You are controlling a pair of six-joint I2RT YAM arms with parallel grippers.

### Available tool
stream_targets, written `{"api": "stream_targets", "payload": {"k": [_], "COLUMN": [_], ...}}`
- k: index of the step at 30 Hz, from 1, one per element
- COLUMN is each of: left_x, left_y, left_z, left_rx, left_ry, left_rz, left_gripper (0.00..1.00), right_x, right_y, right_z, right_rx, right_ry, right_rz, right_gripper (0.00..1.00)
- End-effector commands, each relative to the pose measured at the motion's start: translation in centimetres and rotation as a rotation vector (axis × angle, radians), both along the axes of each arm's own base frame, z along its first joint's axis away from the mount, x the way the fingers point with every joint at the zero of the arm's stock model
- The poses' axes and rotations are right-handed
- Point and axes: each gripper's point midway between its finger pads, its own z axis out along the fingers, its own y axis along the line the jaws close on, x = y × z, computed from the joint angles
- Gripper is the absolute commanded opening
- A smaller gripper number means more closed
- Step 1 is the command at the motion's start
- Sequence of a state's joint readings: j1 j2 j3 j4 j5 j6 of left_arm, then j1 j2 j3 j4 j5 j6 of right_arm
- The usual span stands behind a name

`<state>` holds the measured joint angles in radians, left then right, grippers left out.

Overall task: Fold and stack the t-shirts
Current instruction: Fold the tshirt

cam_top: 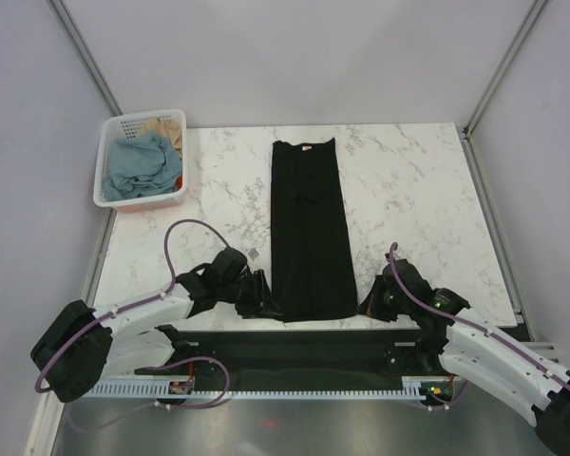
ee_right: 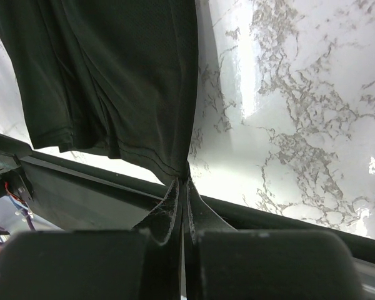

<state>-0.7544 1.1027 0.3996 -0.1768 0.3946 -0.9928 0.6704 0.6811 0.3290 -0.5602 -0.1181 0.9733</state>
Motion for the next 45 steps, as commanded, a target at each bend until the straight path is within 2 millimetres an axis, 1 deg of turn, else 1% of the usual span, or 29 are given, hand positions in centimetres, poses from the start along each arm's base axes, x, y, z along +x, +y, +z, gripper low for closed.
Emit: {"api": "stream_targets", "payload": {"k": [1,3,7,10,12,16,19,22,28,34,37,38,39,40,41,42,43,44,45], "left_x": [-0.1,-0.4,-0.7,-0.2,0.5,0.9,1.0,1.1,1.1,0.9,1.8,2.3,2.6,2.8,3.1,3.1,3.3,3.4,3.2], "left_y": [0.2,0.7,1.5,1.6,1.6,1.2,1.1,0.8,0.2,0.6,-0.5,-1.1,-1.3,-1.5,-1.8,-2.0,-2.1,-2.1,-2.1], "left_z": [-0.8,-1.5,-2.4,-2.5,-2.5,-2.6,-2.5,-2.0,0.5,-0.6,0.9,2.0,2.5,3.0,3.7,4.1,4.3,4.3,4.2], "left_rx": [0.011,0.029,0.053,0.064,0.075,0.080,0.076,0.055,-0.030,0.001,-0.020,-0.041,-0.050,-0.062,-0.076,-0.085,-0.093,-0.092,-0.097], "left_ry": [0.037,0.051,0.050,0.035,0.011,0.014,0.012,0.008,-0.030,-0.014,-0.055,-0.076,-0.089,-0.099,-0.110,-0.114,-0.110,-0.106,-0.094], "left_rz": [0.049,0.060,0.087,0.102,0.115,0.114,0.118,0.120,0.117,0.120,0.083,0.076,0.071,0.072,0.070,0.064,0.059,0.054,0.042], "left_gripper": [0.47,0.49,0.50,0.50,0.50,0.49,0.49,0.48,0.49,0.51,0.48,0.48,0.48,0.48,0.48,0.49,0.49,0.49,0.49], "right_x": [0.4,0.5,0.6,0.4,0.3,0.1,0.1,0.3,0.4,0.3,0.0,0.0,0.6,0.2,0.5,1.0,1.0,1.3,2.0], "right_y": [0.6,0.8,0.8,0.7,0.7,0.6,0.7,0.8,1.0,0.9,0.6,0.2,-0.1,-1.1,-1.5,-1.5,-2.5,-2.7,-2.5], "right_z": [0.6,0.7,0.7,0.5,0.4,0.2,0.4,0.6,0.7,0.3,-0.1,-0.2,0.4,0.1,0.5,2.1,2.3,3.1,4.7], "right_rx": [0.027,0.036,0.040,0.041,0.042,0.045,0.051,0.052,0.053,0.050,0.021,-0.002,-0.031,-0.086,-0.108,-0.105,-0.157,-0.166,-0.158], "right_ry": [-0.013,-0.017,-0.022,-0.019,-0.014,-0.009,-0.014,-0.015,-0.019,-0.015,-0.003,-0.004,-0.025,-0.011,-0.022,-0.055,-0.058,-0.075,-0.109], "right_rz": [-0.001,-0.004,-0.004,-0.003,0.000,-0.001,0.000,-0.002,0.002,0.004,0.019,0.020,0.004,0.004,-0.003,-0.009,-0.021,-0.029,-0.034], "right_gripper": [0.00,0.00,0.00,0.00,0.00,0.00,0.00,0.00,0.00,0.00,0.00,0.00,0.03,0.09,0.18,0.20,0.23,0.27,0.28]}}
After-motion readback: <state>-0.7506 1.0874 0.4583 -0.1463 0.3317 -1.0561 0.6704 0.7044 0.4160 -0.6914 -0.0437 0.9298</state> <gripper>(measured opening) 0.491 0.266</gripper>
